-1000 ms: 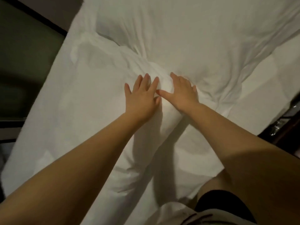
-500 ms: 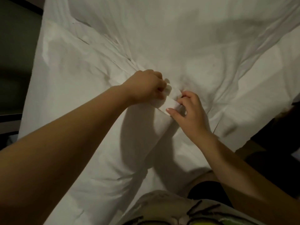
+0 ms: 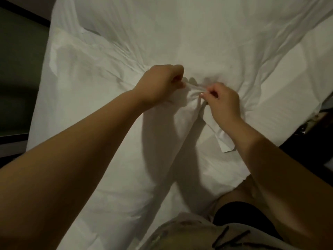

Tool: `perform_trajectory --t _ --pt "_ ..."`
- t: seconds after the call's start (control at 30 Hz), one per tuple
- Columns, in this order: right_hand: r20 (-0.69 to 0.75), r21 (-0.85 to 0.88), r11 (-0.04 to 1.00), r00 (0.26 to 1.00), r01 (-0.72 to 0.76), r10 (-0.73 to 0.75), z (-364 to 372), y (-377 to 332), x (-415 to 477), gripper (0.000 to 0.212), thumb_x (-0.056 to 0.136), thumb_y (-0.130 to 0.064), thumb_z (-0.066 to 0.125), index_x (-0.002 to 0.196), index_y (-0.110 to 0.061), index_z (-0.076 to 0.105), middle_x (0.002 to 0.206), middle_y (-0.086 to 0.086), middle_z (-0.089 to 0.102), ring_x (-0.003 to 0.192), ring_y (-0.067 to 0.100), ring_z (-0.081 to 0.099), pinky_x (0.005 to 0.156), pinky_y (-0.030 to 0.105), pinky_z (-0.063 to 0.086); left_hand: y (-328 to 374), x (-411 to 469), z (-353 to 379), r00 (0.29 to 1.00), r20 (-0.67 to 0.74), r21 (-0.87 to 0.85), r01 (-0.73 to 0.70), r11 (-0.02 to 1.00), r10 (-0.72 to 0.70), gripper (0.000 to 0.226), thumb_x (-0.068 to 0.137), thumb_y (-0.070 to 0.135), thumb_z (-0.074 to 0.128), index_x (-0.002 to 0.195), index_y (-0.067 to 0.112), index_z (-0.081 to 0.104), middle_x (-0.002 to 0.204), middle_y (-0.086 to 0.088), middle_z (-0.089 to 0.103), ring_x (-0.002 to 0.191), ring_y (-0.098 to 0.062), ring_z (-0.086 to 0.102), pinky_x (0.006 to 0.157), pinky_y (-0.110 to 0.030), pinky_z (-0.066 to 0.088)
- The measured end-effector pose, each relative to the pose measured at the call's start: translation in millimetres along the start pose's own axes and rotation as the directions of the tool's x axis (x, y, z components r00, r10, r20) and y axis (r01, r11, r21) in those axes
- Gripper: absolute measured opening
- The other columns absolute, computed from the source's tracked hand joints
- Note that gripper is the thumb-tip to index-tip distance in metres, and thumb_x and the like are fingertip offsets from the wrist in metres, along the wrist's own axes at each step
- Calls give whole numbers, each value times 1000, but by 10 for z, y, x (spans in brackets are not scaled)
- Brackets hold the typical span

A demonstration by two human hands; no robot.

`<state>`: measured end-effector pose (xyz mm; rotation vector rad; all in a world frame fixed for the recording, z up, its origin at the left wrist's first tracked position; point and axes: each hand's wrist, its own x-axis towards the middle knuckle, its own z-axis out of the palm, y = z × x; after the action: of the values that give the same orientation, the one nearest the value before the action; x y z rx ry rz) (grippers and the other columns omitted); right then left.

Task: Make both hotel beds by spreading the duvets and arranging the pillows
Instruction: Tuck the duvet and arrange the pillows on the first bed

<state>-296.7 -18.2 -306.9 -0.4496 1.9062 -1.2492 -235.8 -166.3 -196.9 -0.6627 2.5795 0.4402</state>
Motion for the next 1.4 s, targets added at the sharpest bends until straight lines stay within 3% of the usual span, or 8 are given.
perform_trajectory --t 0.17,0.27,0.4,0.6,0.73,0.97,1.13,1.4 --pt "145 -1 999 988 -52 51 65 10 -36 2 92 -24 60 92 -22 58 78 -10 54 81 15 51 62 10 36 -95 140 28 954 285 179 47 983 -97 29 92 46 52 94 17 58 94 -4 60 96 -28 55 81 -35 40" --pt "252 6 999 967 -45 42 51 -85 -45 27 89 -32 63 113 -21 59 106 -3 62 101 19 57 88 29 46 -110 124 -147 913 370 282 67 957 -173 41 83 61 55 97 23 64 101 0 61 101 -25 54 84 -32 37" --pt "305 -193 981 952 21 39 168 -254 -28 49 85 -45 65 124 -17 54 122 6 59 112 27 54 95 38 43 -214 128 -513 786 520 468 66 881 -335 40 85 40 66 120 22 62 119 -5 60 108 -25 52 86 -28 33" --pt "204 -347 934 979 83 -11 129 -360 140 19 93 -28 58 85 -16 44 91 12 55 93 33 56 69 31 31 -276 181 -422 987 89 570 60 820 -134 25 94 34 52 111 27 68 111 -7 63 119 -23 44 107 -41 18" --pt "82 -510 854 994 101 -69 219 -332 14 18 91 -31 58 104 -19 59 112 7 61 108 28 52 89 36 37 -258 46 -150 983 -46 472 177 864 -177 21 94 21 49 105 20 67 106 -6 63 115 -26 44 104 -45 25" --pt "108 -583 759 953 290 -281 620 -848 -492 47 97 -32 44 143 -24 35 148 -3 36 138 19 27 114 40 12 -333 -716 -117 935 -292 328 295 898 -201 48 96 28 46 141 18 38 144 -7 41 134 -28 34 108 -46 28" --pt "270 -644 685 939 340 -212 755 -1102 -1001 52 102 -39 28 151 -27 18 160 -3 12 147 19 4 118 46 -2 -303 -1470 -9 884 -244 204 448 870 -398 56 99 36 41 149 21 21 155 -6 25 140 -27 26 112 -48 27" --pt "288 -716 556 904 423 -318 1140 -1459 -2020 52 103 -40 28 152 -30 15 161 -4 8 148 19 0 117 47 -6 -293 -2698 29 842 -359 167 483 859 -403 60 100 47 33 151 26 10 159 -1 13 146 -22 9 116 -47 12"
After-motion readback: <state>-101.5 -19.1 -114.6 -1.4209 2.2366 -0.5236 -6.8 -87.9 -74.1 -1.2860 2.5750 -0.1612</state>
